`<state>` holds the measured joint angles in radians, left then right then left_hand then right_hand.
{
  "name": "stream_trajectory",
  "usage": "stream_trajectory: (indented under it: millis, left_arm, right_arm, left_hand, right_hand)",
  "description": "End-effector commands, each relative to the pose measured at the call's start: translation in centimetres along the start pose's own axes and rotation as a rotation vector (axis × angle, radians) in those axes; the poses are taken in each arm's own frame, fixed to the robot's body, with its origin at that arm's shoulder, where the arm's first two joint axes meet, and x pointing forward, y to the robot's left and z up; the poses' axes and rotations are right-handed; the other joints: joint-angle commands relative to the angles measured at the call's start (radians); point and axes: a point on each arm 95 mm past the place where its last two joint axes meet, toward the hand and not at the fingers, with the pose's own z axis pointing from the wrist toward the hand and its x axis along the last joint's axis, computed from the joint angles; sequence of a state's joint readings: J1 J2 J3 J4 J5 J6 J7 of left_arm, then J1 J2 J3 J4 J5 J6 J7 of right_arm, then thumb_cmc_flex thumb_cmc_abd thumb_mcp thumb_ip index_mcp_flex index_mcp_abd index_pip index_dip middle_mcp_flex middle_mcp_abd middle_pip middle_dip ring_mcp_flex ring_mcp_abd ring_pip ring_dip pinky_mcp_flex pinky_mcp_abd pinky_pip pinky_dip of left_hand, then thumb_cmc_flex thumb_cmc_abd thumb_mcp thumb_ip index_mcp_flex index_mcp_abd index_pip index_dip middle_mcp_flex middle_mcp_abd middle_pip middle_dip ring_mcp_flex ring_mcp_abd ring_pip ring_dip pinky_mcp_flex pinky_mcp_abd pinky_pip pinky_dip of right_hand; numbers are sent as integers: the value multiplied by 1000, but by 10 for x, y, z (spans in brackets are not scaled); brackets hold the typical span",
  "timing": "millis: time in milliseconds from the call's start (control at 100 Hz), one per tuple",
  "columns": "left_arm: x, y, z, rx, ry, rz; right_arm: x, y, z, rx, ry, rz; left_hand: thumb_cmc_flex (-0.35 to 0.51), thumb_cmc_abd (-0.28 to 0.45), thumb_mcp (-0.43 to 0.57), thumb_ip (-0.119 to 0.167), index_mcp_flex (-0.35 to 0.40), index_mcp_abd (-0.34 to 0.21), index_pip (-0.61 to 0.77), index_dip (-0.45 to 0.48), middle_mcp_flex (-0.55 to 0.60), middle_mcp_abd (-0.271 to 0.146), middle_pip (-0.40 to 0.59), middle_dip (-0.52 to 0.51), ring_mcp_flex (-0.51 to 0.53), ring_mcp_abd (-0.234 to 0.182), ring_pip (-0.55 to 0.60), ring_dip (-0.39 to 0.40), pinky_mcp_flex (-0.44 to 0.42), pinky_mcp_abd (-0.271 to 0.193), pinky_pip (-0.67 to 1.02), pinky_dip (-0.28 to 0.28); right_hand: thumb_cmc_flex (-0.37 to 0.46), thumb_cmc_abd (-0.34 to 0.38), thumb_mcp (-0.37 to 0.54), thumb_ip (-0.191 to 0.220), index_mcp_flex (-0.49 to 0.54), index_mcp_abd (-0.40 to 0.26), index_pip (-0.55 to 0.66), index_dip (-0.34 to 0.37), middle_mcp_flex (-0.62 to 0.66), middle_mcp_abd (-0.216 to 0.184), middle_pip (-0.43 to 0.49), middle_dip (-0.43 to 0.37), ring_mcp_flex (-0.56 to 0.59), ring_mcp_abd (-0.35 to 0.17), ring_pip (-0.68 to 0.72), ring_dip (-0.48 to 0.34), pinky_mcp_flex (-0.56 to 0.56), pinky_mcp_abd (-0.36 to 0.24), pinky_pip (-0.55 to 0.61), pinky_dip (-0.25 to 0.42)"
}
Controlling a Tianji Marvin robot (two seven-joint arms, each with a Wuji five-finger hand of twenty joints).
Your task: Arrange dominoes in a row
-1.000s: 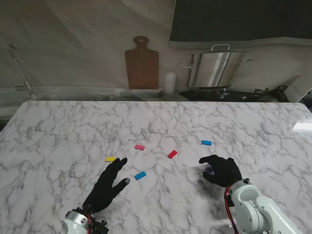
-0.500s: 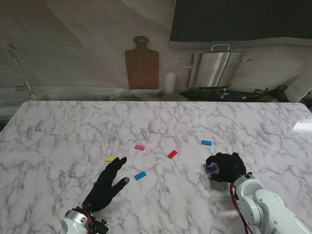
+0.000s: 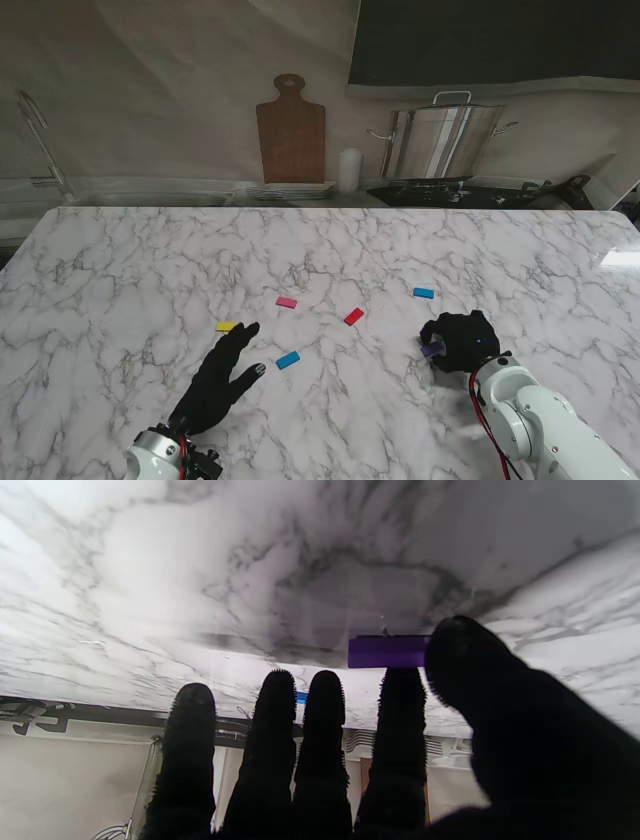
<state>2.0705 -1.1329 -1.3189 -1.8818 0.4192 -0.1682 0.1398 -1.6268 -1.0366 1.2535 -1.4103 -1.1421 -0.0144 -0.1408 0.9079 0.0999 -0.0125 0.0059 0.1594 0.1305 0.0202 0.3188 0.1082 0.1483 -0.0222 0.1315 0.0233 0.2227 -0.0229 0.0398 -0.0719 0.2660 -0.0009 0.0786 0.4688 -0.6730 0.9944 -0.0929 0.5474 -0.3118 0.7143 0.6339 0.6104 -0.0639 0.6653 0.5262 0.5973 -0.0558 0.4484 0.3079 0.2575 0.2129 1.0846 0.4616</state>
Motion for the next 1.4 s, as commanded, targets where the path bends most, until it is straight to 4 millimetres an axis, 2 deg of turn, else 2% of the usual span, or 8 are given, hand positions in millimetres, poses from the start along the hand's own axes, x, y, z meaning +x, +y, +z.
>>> stream_trajectory:
  millis: [0,190,380,690,810,960,1220,1390]
  left_arm:
    - [-1,3,-1,-16,-5,-4]
    - [-1,3,-1,-13,-3,-3]
    - [-1,2,-1,-10,-3,-3]
    - [-1,2,-1,-6,-5,-2]
    - [-2,1,-1,-4,-5,-3]
    - [-2,1,-1,-2,-6,-3]
    - [-2,1,0,-1,-5,-2]
    - [-2,0,0,0,-5,-2]
  right_arm:
    - [0,-4,0,6,8,-4]
    - [2,-5,3,2,18,-12]
    - [2,-6,5,-4,17,-20]
    - [2,-9,5,9,18,-21]
    - [3,-10,6,14,19,-20]
    - [3,-10,6,15,21,-16]
    - [3,-10,6,4,34,-4]
    - [4,-11,6,-9,42,1]
  left_hand:
    - [36,5,-3,-3,-19,-16,6,19,-16,-14,4,-1,-25,-6,-5,6,6,-16,-12,10]
    - [35,5,-4,-3,-25,-17,4,20,-17,-13,3,-4,-25,-6,-5,5,6,-16,-12,10]
    - [36,5,-3,-3,-26,-17,4,22,-17,-14,3,-6,-25,-7,-6,4,6,-16,-13,10]
    - [35,5,-3,-3,-30,-16,-6,20,-17,-15,2,-9,-25,-6,-5,3,6,-16,-12,11]
    - [35,5,-3,-3,-30,-15,-11,20,-17,-15,2,-11,-25,-6,-5,3,6,-16,-12,11]
    - [35,5,-3,-3,-31,-11,-20,19,-18,-15,1,-14,-25,-7,-6,3,6,-16,-12,12]
    - [34,6,-3,-2,-29,-8,-28,9,-18,-15,1,-18,-25,-6,-6,2,6,-16,-12,13]
    - [34,5,-3,-2,-28,-10,-28,5,-18,-14,1,-18,-25,-6,-5,2,6,-15,-12,13]
  right_hand:
    - [28,-56,40,-49,44,-51,35,-1,19,-17,31,19,22,6,29,17,7,1,30,16]
    - [59,-86,40,-114,74,-77,98,-78,41,-20,42,35,40,3,44,24,17,1,44,10]
    - [108,-117,35,-155,108,-113,206,-108,66,-23,55,47,59,2,57,29,28,3,55,8]
    - [137,-128,26,-165,190,-144,309,-93,87,-22,54,47,71,2,56,28,30,7,58,6]
    - [139,-128,29,-164,198,-143,332,-72,90,-21,51,46,73,1,55,28,29,8,57,5]
    - [140,-132,44,-160,192,-134,353,4,115,-14,22,28,92,7,46,24,32,12,57,3]
    - [149,-140,89,-149,179,-167,359,112,362,-33,-111,-31,252,1,2,21,95,29,56,-15]
    - [152,-150,111,-148,176,-180,359,139,495,-61,-175,2,316,-14,-7,35,122,28,65,-29]
